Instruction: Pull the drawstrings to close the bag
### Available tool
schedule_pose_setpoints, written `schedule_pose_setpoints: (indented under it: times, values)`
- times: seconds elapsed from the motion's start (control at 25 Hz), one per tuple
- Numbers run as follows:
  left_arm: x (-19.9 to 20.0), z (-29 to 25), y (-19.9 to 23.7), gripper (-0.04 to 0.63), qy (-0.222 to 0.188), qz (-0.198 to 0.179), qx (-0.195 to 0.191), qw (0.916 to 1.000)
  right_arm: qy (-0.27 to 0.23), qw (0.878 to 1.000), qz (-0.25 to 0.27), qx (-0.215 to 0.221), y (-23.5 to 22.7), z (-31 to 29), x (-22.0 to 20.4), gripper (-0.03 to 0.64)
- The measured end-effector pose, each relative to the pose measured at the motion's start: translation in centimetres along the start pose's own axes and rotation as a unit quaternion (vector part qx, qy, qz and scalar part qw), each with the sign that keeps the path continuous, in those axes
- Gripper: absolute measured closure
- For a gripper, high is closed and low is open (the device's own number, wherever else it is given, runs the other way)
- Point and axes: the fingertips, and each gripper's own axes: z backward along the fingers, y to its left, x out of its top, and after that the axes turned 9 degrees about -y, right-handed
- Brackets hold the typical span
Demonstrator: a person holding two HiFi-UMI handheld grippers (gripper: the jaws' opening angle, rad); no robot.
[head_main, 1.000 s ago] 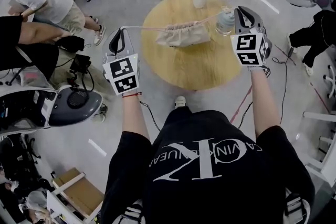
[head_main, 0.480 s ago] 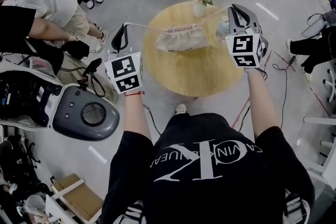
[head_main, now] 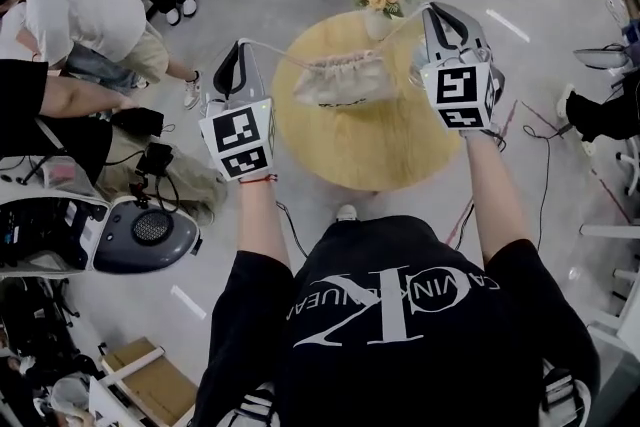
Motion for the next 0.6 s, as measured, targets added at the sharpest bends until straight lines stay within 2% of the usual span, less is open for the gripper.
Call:
schedule_pose_setpoints:
  times: [0.24,0.6]
  values:
    - [0.9,-2.3,-0.7,0.577,-0.017,0.005,-0.001,0.9998,-0.016,1.0,-0.016,0.002,-1.1,-1.8,0.1,0.594]
    - [2.8,-2.5,-0.9,0.578,-0.051,0.027,-0.018,0.9982,-0.04,0.998,-0.053,0.006,-1.2,-1.8,1.7,0.594]
